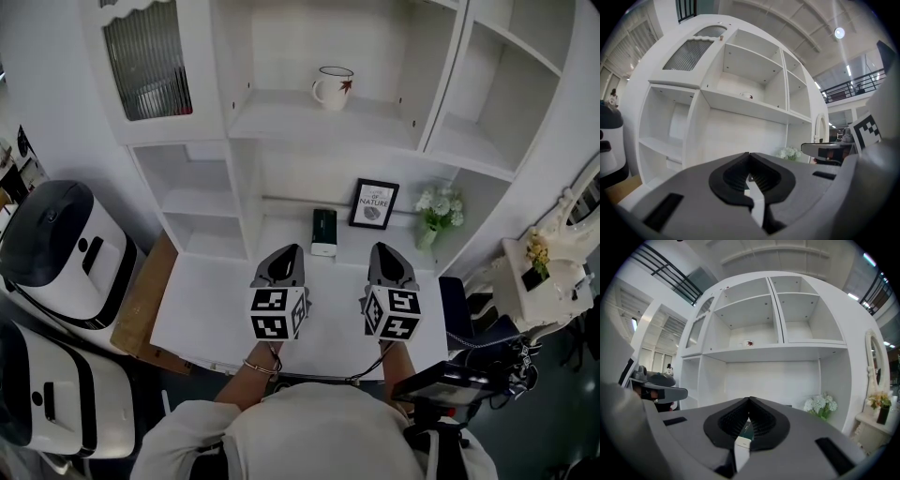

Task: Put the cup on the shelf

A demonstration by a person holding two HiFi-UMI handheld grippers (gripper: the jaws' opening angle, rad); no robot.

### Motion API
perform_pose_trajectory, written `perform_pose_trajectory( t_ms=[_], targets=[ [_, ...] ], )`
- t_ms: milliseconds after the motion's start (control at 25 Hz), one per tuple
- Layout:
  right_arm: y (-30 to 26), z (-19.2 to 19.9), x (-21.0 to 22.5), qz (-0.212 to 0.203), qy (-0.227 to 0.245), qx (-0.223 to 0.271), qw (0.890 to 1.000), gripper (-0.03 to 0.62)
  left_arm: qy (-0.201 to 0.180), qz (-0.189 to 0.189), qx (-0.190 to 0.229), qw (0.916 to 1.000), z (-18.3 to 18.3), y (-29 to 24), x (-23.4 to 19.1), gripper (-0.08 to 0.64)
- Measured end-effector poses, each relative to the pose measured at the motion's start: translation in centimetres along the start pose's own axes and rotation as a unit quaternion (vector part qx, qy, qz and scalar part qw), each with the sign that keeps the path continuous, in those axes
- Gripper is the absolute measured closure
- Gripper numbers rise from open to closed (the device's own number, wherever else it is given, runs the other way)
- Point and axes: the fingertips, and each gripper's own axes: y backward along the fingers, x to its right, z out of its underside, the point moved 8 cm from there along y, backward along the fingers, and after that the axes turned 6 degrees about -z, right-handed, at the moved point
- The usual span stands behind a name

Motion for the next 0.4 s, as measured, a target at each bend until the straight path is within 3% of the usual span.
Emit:
perform_pose_trajectory(
  t_ms=[400],
  targets=[
    [-0.36,-0.14,0.46,-0.002,0.003,-0.002,1.000,0.571,-0.013,0.015,-0.007,0.9998,0.11,-0.58,0.74,0.552]
  ],
)
